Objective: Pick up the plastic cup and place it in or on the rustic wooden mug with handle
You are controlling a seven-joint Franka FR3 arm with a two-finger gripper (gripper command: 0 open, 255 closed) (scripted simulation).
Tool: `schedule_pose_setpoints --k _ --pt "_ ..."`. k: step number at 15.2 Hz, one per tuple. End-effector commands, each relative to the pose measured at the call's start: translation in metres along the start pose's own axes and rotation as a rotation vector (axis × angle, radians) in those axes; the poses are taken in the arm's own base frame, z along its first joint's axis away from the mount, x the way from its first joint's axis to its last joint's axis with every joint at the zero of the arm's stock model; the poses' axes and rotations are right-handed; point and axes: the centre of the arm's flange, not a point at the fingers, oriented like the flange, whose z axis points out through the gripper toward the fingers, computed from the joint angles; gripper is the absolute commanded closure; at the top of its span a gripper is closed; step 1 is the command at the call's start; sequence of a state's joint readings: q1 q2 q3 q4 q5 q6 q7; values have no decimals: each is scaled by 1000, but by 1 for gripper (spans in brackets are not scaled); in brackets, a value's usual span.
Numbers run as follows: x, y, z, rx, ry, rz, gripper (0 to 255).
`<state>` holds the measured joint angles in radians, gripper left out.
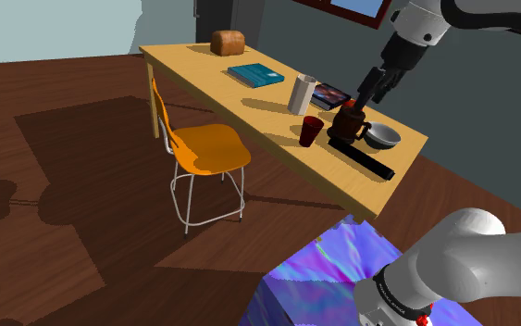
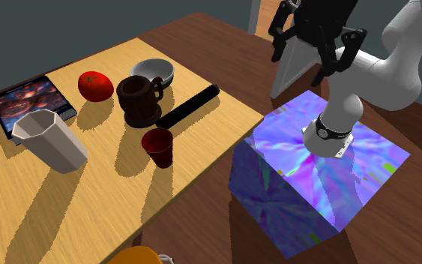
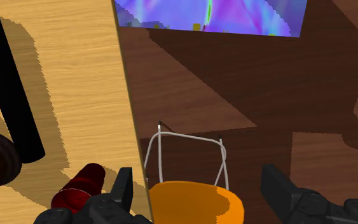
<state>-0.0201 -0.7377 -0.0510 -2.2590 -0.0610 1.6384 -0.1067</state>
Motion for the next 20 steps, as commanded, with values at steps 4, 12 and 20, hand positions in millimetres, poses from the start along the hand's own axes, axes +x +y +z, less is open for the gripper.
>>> schedule_pose_setpoints --k 4,12,20 --pt "27 12 27 -17 -17 2 0" --pt "98 45 102 -64 -61 8 0" --pt "165 83 177 -111 -105 13 0"
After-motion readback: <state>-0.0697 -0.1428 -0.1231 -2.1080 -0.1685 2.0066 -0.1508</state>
